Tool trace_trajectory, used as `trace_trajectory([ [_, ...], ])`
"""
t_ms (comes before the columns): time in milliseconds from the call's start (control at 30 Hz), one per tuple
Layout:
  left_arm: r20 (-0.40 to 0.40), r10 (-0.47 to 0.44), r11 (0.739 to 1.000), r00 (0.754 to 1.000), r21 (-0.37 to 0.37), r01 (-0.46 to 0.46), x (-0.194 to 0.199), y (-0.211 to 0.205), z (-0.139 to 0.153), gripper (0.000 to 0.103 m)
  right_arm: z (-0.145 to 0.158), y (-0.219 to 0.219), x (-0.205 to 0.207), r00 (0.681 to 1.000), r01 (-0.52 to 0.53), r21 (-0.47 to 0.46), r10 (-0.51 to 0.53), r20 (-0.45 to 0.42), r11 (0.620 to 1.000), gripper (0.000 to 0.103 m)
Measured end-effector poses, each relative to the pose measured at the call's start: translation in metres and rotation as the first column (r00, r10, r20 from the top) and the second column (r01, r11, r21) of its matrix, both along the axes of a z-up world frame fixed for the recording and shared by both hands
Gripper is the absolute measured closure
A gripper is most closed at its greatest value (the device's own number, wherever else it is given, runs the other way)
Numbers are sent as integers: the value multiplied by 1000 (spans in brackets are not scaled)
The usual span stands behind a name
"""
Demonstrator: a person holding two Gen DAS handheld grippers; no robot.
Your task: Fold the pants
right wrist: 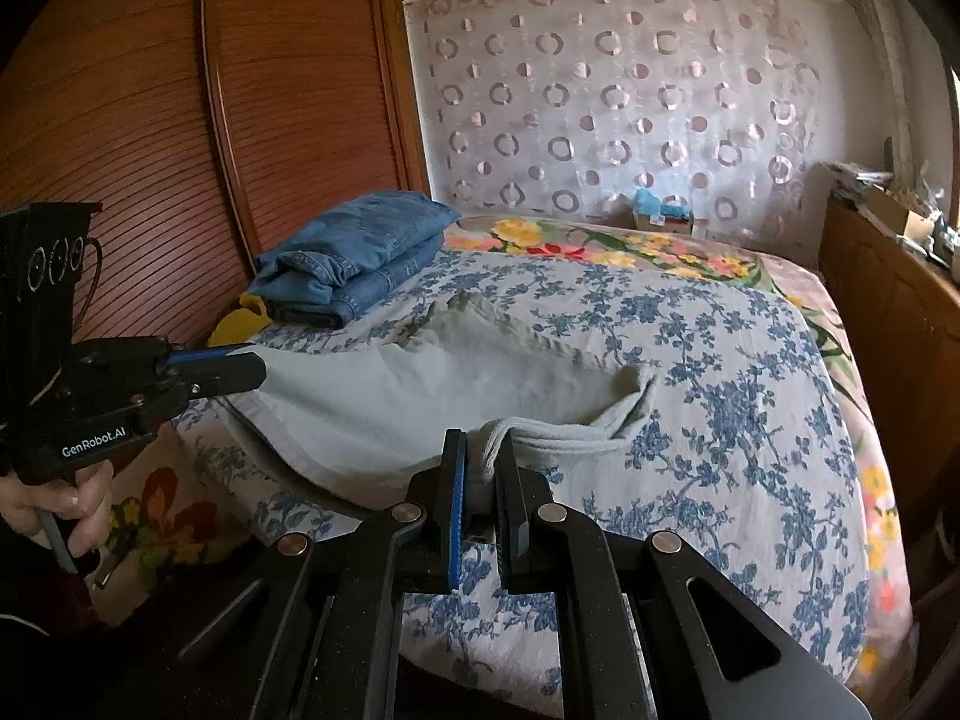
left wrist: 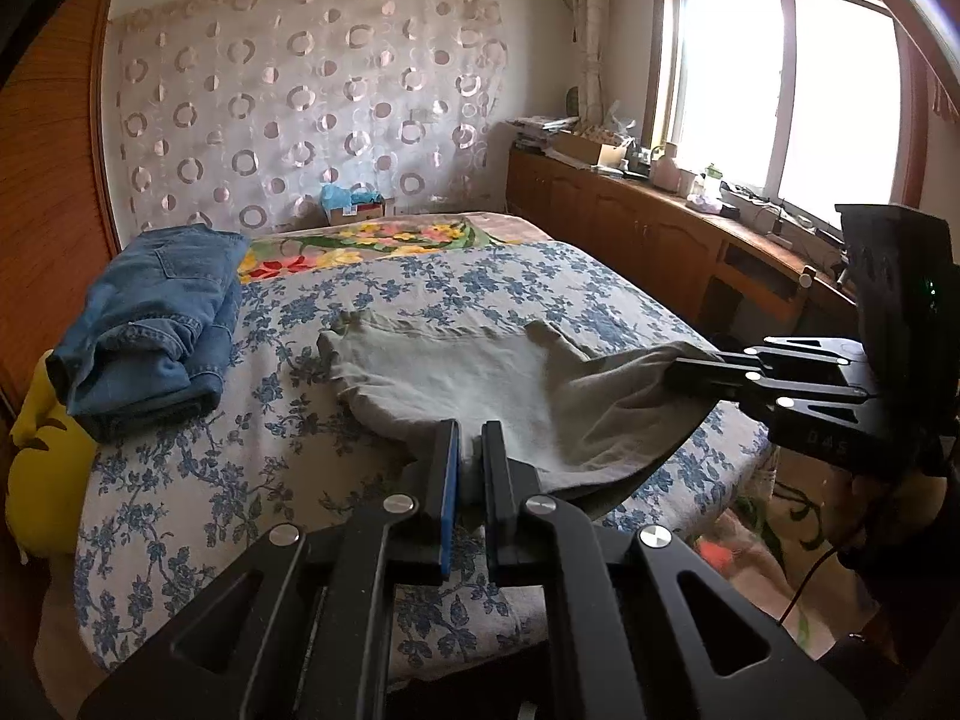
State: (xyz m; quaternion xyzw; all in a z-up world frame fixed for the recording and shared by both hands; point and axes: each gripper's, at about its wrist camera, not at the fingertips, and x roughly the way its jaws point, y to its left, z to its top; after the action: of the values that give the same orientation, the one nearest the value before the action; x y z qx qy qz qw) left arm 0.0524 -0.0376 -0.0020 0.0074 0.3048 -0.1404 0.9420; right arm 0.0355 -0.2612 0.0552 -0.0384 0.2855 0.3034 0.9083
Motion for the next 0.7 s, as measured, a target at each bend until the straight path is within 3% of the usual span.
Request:
trace_trajectory([
  [700,-13,-48,997,999,-55,47,-34,-8,-7,95,-21,-18,-39,1000,8,30,-7,-26,1000,95],
])
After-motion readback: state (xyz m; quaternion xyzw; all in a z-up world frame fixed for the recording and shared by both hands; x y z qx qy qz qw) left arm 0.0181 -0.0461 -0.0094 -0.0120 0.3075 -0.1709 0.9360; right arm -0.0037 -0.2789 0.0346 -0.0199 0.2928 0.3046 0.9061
